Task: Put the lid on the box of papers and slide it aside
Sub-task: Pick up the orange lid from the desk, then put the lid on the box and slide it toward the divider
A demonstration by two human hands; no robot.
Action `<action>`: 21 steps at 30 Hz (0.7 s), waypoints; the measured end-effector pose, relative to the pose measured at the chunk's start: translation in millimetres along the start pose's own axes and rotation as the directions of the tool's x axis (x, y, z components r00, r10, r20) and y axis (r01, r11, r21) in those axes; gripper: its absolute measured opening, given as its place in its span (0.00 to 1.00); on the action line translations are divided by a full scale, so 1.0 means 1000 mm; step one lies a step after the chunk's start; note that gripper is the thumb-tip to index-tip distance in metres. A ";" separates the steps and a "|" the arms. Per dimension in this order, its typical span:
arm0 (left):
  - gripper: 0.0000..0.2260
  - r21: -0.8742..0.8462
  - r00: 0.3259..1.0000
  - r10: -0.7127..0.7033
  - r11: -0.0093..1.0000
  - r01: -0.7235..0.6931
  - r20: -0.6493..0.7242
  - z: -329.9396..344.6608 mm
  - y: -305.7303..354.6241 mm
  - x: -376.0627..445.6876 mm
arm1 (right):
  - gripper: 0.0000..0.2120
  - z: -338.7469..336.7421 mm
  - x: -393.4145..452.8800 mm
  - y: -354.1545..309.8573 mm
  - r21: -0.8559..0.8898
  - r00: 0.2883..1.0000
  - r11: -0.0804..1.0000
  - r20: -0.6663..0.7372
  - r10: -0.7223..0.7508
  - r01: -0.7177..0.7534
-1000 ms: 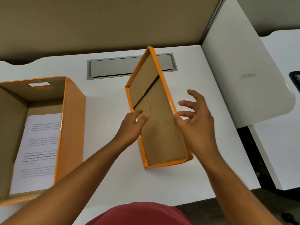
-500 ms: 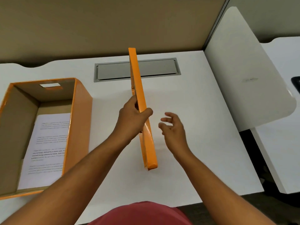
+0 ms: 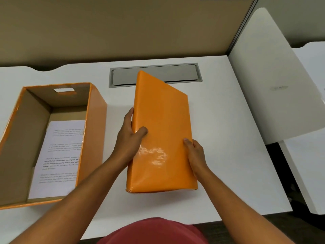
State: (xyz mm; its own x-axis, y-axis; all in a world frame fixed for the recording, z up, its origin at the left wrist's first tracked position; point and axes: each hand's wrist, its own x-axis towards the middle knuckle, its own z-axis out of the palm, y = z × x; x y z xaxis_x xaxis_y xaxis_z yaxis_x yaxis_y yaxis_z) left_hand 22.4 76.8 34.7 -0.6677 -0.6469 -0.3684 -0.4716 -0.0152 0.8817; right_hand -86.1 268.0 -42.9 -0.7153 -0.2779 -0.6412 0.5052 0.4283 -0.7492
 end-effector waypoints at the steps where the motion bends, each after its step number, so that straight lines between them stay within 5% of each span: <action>1: 0.31 0.058 0.999 0.023 0.998 -0.021 -0.040 -0.002 -0.003 0.001 | 0.21 0.001 -0.001 -0.001 -0.008 1.000 1.000 -0.022 -0.019 0.019; 6: 0.27 0.209 0.973 0.135 0.973 -0.094 -0.189 -0.025 -0.005 0.005 | 0.30 0.012 -0.015 -0.011 -0.104 0.985 0.985 -0.088 -0.150 0.141; 13: 0.22 0.325 0.915 0.283 0.927 -0.185 -0.286 -0.093 -0.008 0.007 | 0.27 0.053 -0.045 -0.042 -0.200 0.943 0.930 -0.061 -0.327 0.310; 21: 0.21 0.150 0.890 0.221 0.973 -0.175 -0.398 -0.210 -0.039 -0.007 | 0.26 0.149 -0.094 -0.065 -0.222 0.903 0.880 0.009 -0.429 0.420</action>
State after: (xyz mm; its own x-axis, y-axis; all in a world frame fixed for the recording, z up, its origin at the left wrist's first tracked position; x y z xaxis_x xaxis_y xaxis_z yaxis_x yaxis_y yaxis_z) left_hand 166.1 -78.3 65.1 -0.4696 -0.8828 -0.0156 -0.4287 0.2126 0.8781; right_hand 20.2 138.3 42.0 -0.8587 -0.4421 -0.2591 0.0368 0.4511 -0.8917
